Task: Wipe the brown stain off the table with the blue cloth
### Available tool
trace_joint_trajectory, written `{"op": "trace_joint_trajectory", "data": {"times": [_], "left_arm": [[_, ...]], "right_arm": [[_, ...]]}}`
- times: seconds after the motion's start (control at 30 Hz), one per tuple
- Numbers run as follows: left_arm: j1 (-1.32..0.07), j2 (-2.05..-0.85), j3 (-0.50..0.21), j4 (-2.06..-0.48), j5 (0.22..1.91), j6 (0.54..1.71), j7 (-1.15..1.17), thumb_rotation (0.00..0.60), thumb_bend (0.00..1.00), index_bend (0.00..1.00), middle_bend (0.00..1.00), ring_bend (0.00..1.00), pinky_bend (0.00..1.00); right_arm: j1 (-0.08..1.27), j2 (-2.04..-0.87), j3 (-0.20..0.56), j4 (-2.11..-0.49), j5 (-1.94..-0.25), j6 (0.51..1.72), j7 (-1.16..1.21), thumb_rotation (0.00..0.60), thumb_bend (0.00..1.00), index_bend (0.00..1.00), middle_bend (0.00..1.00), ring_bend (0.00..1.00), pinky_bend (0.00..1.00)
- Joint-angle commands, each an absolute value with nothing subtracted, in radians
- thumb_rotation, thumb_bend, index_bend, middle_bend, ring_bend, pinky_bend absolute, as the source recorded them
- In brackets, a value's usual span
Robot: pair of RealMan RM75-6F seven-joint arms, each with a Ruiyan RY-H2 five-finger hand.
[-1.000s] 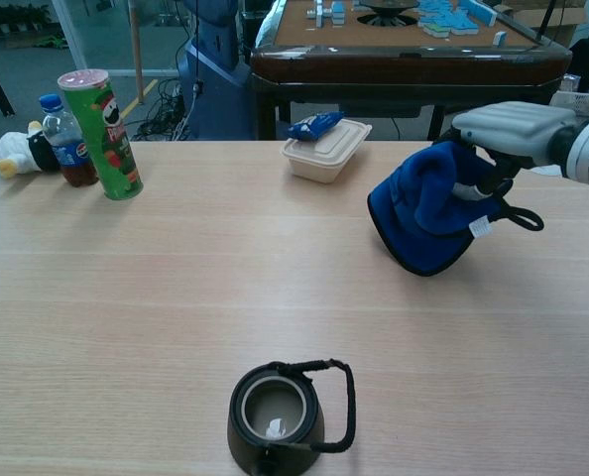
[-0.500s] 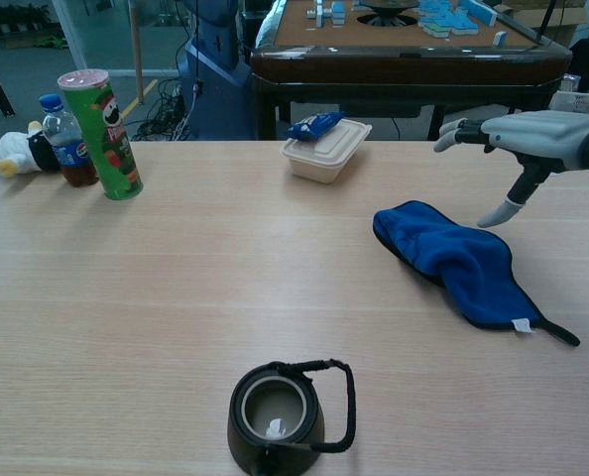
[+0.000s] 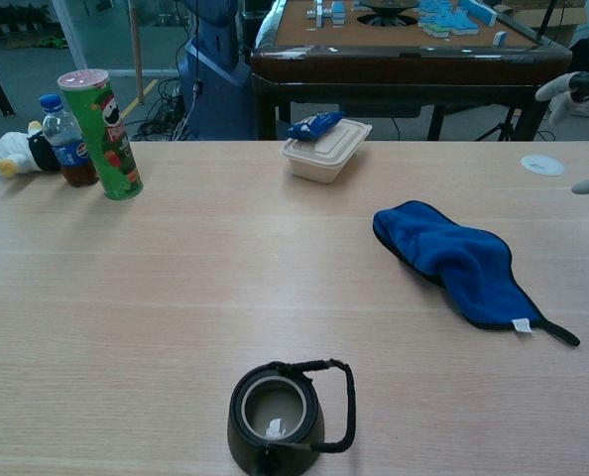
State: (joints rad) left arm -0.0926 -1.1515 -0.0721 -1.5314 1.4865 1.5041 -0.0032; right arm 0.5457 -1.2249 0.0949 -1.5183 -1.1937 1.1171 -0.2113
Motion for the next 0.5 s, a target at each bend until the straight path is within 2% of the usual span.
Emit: {"op": "trace_joint_trajectory", "data": {"times": [0.03,0.27,0.5], "left_arm": [[-0.094,-1.152,-0.071,-1.533,1.489,1.504,-0.002,0.600,0.29,0.34,0.24,0.19,0.17],[-0.093,-1.149,-0.070,-1.542,1.492,1.510,0.001,0.600,0.29,0.34,0.24,0.19,0.17],[-0.094,-1.148,-0.067,-1.553,1.495,1.509,0.011,0.600,0.29,0.34,0.24,0.19,0.17]], "right_arm": [[0.479,-1.176,0.076,-1.577,-1.196,1.196,-0.233,0.600,0.00,0.15,0.28,0.17,0.26],[0.338,-1.131,0.046,-1.633,-1.243,1.382,-0.219,0.600,0.00,0.18,0.32,0.20,0.29],[0.252,-1.099,0.015,-1.667,-1.265,1.436,-0.208,0.600,0.00,0.18,0.32,0.20,0.29]]}}
